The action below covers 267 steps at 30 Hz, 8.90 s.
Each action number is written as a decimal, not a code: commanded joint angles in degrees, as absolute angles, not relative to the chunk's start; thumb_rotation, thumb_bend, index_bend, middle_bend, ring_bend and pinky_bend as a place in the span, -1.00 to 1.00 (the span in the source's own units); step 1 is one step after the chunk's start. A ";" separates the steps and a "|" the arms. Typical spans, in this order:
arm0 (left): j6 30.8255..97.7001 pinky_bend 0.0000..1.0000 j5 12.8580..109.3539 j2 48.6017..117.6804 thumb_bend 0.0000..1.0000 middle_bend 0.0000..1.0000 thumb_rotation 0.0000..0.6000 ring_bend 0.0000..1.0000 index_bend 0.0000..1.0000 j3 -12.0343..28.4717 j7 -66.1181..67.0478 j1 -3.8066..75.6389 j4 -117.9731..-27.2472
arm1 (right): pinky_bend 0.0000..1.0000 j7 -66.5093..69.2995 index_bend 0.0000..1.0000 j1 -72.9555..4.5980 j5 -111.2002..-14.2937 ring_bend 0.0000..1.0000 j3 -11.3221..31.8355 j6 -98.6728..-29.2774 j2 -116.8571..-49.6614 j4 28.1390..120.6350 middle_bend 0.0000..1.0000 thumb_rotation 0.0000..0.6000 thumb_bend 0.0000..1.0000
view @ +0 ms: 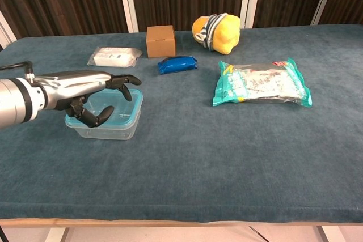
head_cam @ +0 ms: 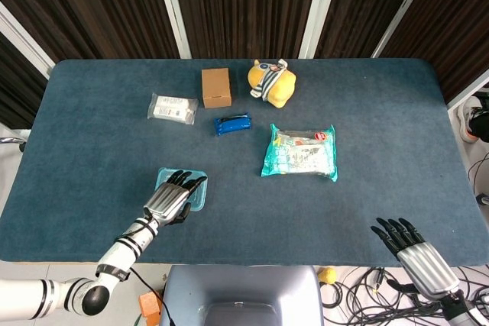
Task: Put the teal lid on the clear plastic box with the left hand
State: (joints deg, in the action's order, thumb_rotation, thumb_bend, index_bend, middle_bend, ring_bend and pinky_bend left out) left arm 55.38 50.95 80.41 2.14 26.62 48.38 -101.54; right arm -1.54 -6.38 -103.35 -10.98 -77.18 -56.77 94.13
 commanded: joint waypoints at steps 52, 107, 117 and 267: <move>60.22 -1.00 57.15 78.27 0.20 -0.53 1.00 -0.91 -1.00 -1.58 30.40 42.74 -107.73 | -1.00 -2.10 -1.00 -6.18 -103.51 -1.00 -10.98 -77.28 -56.93 94.24 -1.00 1.00 -0.95; 62.26 -1.00 59.71 83.34 0.45 -0.49 1.00 -0.87 -1.00 3.14 30.16 39.14 -94.07 | -1.00 -1.26 -1.00 -6.14 -104.01 -1.00 -11.13 -77.75 -56.48 94.11 -1.00 1.00 -0.95; 61.70 -1.00 57.49 84.77 0.44 -0.52 1.00 -0.92 -1.00 4.26 32.72 39.73 -93.15 | -1.00 -0.88 -1.00 -6.14 -104.14 -1.00 -11.11 -78.01 -56.32 94.01 -1.00 1.00 -0.95; 107.07 -1.00 96.36 73.17 -0.25 -1.00 1.00 -1.00 -1.00 -11.80 -3.43 2.05 -83.33 | -1.00 -6.61 -1.00 -4.14 -101.64 -1.00 -9.31 -79.84 -58.22 94.53 -1.00 1.00 -0.95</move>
State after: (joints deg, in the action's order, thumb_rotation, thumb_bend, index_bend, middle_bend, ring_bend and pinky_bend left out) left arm 102.97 93.42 71.83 -9.18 6.11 8.90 -92.99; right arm -6.11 -4.42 -102.02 -9.62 -79.57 -57.91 94.28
